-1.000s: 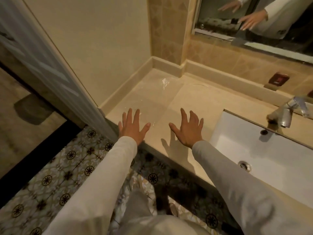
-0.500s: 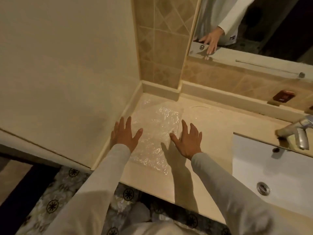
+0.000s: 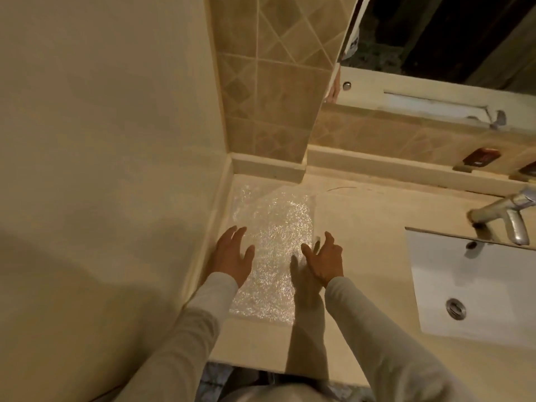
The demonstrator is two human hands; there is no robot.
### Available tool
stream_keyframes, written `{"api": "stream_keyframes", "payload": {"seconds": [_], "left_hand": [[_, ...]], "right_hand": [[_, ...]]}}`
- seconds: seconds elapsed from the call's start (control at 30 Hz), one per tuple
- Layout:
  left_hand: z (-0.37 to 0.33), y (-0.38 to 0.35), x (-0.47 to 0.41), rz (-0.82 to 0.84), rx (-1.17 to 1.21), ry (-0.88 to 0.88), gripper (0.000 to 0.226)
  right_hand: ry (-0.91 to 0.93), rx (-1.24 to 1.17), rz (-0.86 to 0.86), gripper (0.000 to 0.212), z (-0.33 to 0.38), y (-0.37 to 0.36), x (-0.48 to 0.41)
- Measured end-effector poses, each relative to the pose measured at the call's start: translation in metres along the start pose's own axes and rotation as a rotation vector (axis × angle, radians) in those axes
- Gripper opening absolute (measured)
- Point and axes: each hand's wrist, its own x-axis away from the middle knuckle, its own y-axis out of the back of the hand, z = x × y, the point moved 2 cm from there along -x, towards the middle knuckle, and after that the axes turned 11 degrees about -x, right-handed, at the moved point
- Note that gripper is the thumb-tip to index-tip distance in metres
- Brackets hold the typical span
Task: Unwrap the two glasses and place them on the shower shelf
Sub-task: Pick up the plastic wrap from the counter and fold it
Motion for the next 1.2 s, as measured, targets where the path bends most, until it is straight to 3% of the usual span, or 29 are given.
{"api": "stream_keyframes", "payload": {"seconds": [0.17, 0.3, 0.47, 0.53, 0.7, 0.8, 0.87, 1.0, 1.1, 1.2], "left_hand": [[0.011, -0.003, -0.013, 0.081, 0.016, 0.235, 0.061], [0.019, -0.008, -0.02, 0.081, 0.027, 0.331, 0.061], [0.016, -0.016, -0.024, 0.085, 0.093, 0.463, 0.063], [0.015, -0.018, -0.026, 0.071, 0.103, 0.495, 0.064], [0.01, -0.024, -0.032, 0.035, 0.112, 0.538, 0.071], [-0.007, -0.037, -0.035, 0.14, 0.41, 0.601, 0.077], [-0.032, -0.047, -0.033, 0.246, 0.723, 0.633, 0.066], [-0.072, -0.067, -0.027, 0.168, 0.878, 0.575, 0.021], [-0.094, -0.067, -0.022, 0.089, 0.847, 0.427, 0.023], [-0.117, -0.058, -0.015, 0.129, 0.845, 0.271, 0.029]], "right_hand": [[-0.18, -0.107, -0.056, 0.082, 0.01, -0.01, -0.014], [-0.211, -0.14, -0.054, 0.072, 0.011, -0.015, -0.028], [-0.187, -0.218, 0.033, 0.018, 0.012, -0.018, -0.038], [-0.165, -0.287, 0.043, 0.009, 0.014, -0.014, -0.037], [-0.099, -0.733, 0.294, 0.014, 0.033, 0.023, -0.021], [-0.06, -0.867, 0.362, 0.015, 0.034, 0.063, -0.015], [-0.089, -1.006, 0.36, 0.013, 0.025, 0.093, -0.016], [-0.027, -0.92, 0.236, 0.012, -0.01, 0.156, -0.024], [0.071, -0.724, 0.15, 0.012, -0.042, 0.195, -0.027], [0.091, -0.759, 0.217, 0.012, -0.062, 0.218, -0.025]]}}
